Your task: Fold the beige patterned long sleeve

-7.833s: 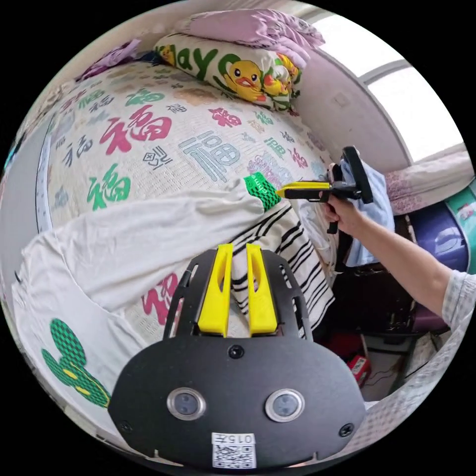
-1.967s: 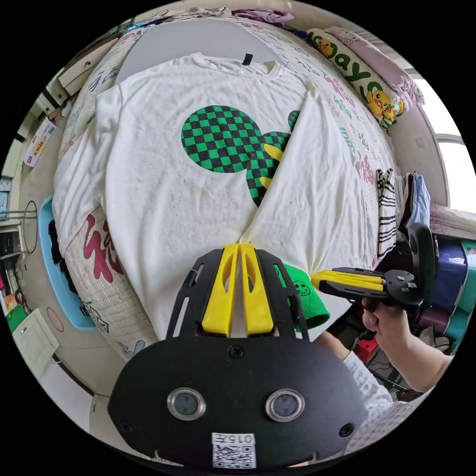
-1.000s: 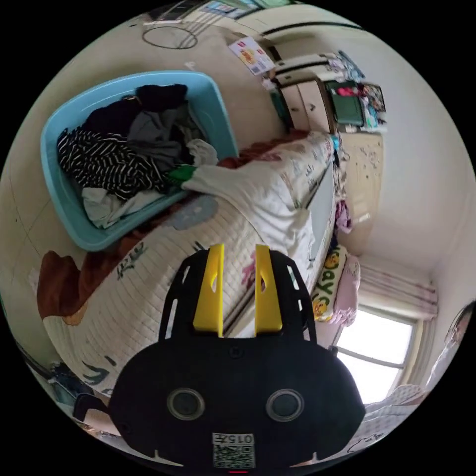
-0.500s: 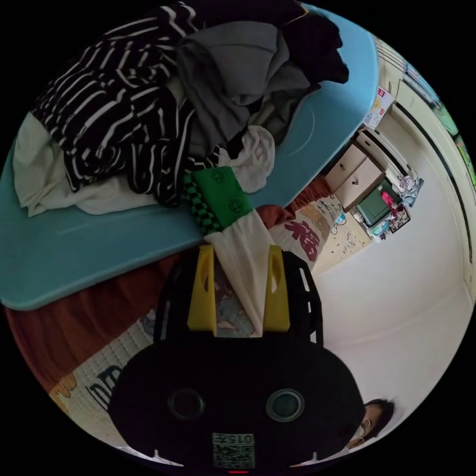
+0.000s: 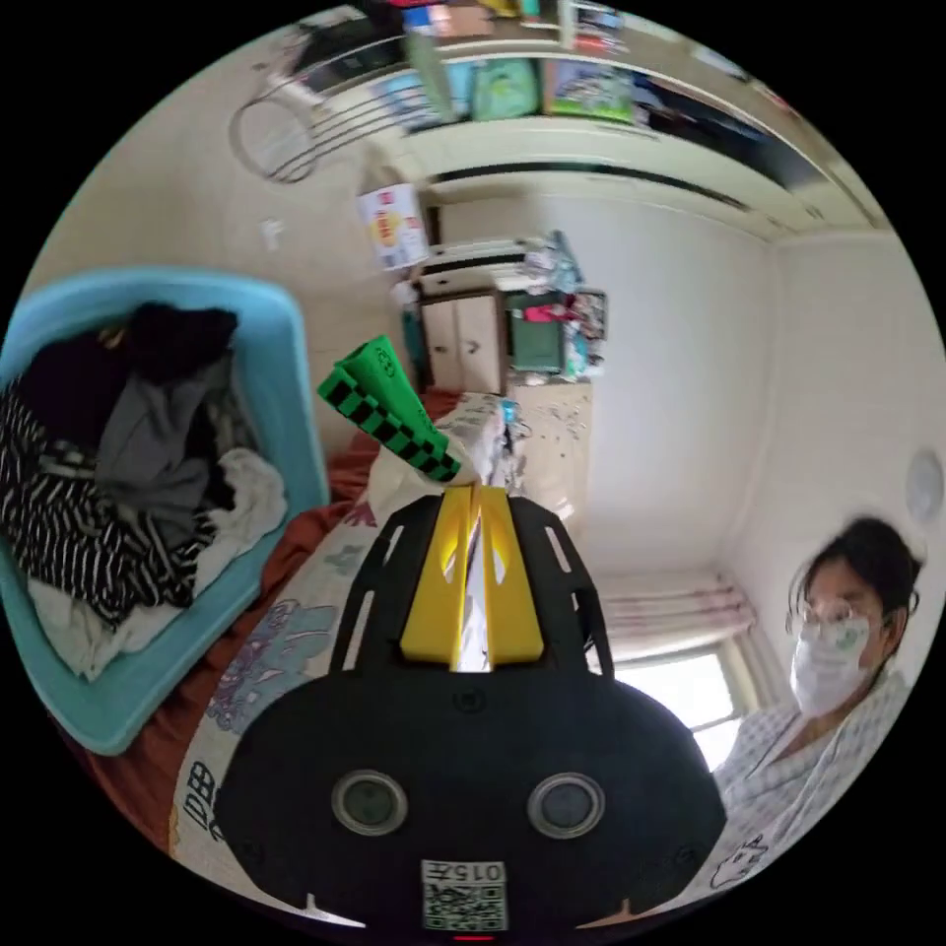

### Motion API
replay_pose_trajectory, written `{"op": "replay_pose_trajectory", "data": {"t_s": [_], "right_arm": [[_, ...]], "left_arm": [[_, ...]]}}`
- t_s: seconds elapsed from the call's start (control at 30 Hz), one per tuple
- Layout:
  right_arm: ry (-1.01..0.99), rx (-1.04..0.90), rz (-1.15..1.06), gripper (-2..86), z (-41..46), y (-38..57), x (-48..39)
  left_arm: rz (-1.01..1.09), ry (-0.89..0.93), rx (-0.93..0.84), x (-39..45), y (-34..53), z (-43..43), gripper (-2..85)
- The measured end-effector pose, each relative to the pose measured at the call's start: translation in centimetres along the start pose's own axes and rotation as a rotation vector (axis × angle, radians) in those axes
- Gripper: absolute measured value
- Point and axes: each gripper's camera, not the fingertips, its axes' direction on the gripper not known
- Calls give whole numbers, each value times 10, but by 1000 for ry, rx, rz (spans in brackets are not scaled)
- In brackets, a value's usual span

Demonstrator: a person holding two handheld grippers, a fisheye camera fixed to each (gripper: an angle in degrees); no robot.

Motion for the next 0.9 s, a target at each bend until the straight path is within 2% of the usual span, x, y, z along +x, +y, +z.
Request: {"op": "replay_pose_trajectory", "data": {"t_s": [0.13, 0.23, 0.3, 0.33, 0.4, 0.5, 0.6, 0.7, 0.77, 0.9], "right_arm": [[-54, 128, 113, 64, -34, 84, 42], [-61, 251, 236, 62, -63, 159, 83], [-30, 323, 335, 62, -78, 210, 112], [18, 356, 415, 63, -85, 246, 133], [85, 390, 540, 64, -90, 301, 166], [53, 433, 681, 75, -80, 376, 216], [-41, 441, 708, 105, -51, 412, 248], [-123, 400, 752, 146, -7, 425, 277], [-176, 308, 771, 175, 36, 427, 291], [-147, 211, 759, 170, 91, 435, 293]], "left_arm": [[323, 23, -141, 127, 91, 57, -4], [575, 28, -303, 218, 216, 127, -3], [732, -11, -514, 256, 342, 195, -2], [755, -34, -578, 258, 376, 213, -1], [842, -148, -819, 238, 512, 275, 1], [901, -344, -1055, 180, 652, 328, 2], [954, -436, -1147, 149, 734, 343, 5], [980, -507, -1171, 131, 779, 344, 10], [970, -545, -1181, 118, 795, 345, 14], [925, -586, -1200, 94, 815, 356, 23]]}}
